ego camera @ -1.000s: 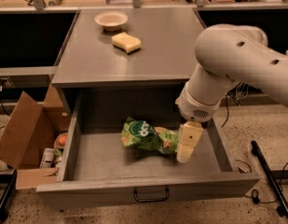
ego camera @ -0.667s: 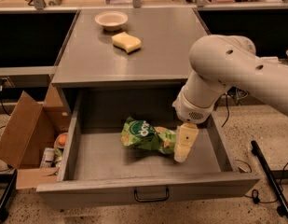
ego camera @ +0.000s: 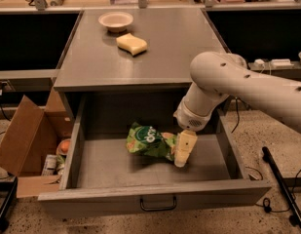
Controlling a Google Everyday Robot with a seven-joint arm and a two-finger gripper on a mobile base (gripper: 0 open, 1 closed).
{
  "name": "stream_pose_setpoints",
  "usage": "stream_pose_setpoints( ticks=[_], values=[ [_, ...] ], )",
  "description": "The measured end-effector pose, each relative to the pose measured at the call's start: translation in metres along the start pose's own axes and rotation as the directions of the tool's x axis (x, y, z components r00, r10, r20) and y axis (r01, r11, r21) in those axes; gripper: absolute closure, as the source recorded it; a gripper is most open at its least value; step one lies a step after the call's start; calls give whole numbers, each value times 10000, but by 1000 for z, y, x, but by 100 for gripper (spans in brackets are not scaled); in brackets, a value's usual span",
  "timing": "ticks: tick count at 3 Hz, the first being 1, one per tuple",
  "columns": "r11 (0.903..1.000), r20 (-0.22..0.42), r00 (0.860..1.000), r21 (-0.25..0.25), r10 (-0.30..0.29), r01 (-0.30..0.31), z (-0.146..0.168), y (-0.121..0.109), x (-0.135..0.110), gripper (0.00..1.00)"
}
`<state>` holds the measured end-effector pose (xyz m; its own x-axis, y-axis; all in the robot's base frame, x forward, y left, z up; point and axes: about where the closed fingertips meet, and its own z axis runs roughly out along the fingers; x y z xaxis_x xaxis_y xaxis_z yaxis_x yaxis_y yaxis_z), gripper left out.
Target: Pick green rice chip bag from top drawer and place on counter
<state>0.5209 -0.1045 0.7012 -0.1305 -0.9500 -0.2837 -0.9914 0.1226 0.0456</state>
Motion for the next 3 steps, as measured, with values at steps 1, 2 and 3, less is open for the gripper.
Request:
stream_pose_setpoints(
  ticks=[1, 2, 3],
  values=[
    [9998, 449, 9990, -198, 31, -23, 20, -14, -7, 0],
    [9990, 813, 9966, -434, 98, -63, 43, -24, -21, 2],
    [9978, 945, 9954, -665, 128, -65, 60, -29, -30, 25]
  ],
)
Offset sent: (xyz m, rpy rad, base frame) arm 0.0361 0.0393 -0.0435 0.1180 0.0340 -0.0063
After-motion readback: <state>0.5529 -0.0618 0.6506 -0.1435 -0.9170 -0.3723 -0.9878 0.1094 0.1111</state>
